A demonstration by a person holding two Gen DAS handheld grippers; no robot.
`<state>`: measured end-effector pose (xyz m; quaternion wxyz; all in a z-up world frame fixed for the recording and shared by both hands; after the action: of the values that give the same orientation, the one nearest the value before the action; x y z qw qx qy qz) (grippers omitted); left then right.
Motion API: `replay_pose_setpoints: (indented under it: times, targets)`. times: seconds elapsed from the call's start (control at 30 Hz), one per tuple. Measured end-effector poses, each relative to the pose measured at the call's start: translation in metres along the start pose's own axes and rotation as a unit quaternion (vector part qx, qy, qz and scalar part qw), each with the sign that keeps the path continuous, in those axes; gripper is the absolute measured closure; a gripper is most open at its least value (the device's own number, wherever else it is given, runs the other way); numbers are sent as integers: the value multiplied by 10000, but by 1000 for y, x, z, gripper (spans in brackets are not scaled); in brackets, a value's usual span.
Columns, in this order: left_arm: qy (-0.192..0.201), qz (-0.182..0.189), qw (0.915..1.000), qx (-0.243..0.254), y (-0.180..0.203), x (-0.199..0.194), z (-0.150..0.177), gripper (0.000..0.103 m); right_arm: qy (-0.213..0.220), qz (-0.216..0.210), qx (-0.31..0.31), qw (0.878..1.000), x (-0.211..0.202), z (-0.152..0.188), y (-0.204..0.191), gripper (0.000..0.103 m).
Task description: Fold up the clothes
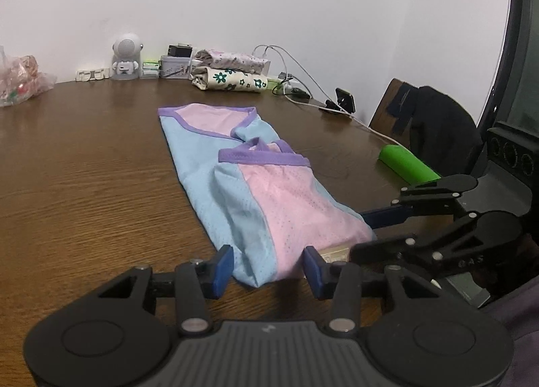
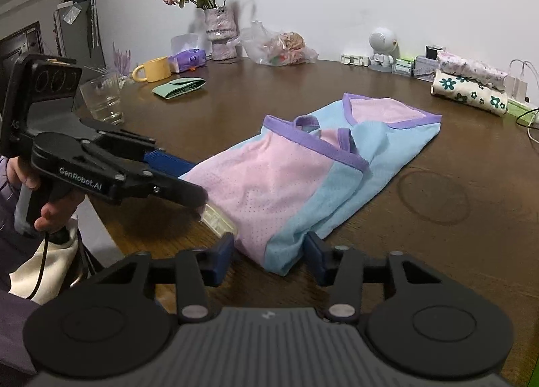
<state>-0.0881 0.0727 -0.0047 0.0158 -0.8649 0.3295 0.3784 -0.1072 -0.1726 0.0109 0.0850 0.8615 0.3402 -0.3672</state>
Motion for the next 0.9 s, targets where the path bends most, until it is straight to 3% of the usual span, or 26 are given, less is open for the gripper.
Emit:
replay_pose_setpoints:
  times: [0.03,0.07,0.1,0.33,0.43,0.47,0.5,0.53,0.67,0.7,0.73,0.8,0.9]
  targets:
    - [23,30,10000,-6,-1,0,1,71,-15,7,16,10000,0,0,1,78]
    - [0,80,10000,0,-1,-1,3,84,-40,12,42,10000,-1,0,3,91]
    - [-22,129,9999,7,0,-1,5,88,-66,18,67,10000,-2,0,4,96]
    - [-275,592,9975,258,36,-8,24,91,-457,-19,-311,9985,-35,17,3,98]
    - [-194,578,9974,389,46,-13,31,80,-338,18,-459,9984,-52,28,2,89]
    - [-175,563,9975,400,47,-13,32,74,-300,24,-441,9986,-55,30,3,80]
    - [-148,520,9978,394,46,-12,32,72,-254,51,-420,9988,-55,31,4,65]
    - [-123,478,9980,389,45,-12,31,71,-203,86,-398,9990,-54,32,5,60]
    - [-49,467,9980,416,45,-9,28,74,9,-124,-511,9986,-45,31,1,60]
    - [-31,486,9979,417,44,-8,27,82,54,-149,-555,9983,-43,32,-1,61]
    - [-12,504,9979,415,43,-7,26,88,89,-168,-606,9980,-41,33,-3,64]
    - [1,541,9978,390,40,-9,26,94,115,-168,-524,9984,-38,36,-1,94]
    - [4,549,9977,406,39,-15,30,94,148,-196,-470,9986,-44,41,3,95]
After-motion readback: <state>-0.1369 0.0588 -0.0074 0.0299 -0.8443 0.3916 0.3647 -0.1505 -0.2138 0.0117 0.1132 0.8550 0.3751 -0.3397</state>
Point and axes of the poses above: each gripper's, at about its wrist camera, not at the fingertips, and x roughly the way its jaws point, y to its right, z to its underside, the point moved 3 cm from there along x, roughly the way its jaws point, and after that the axes turned 8 degrees about -y, right-handed, at the moved point
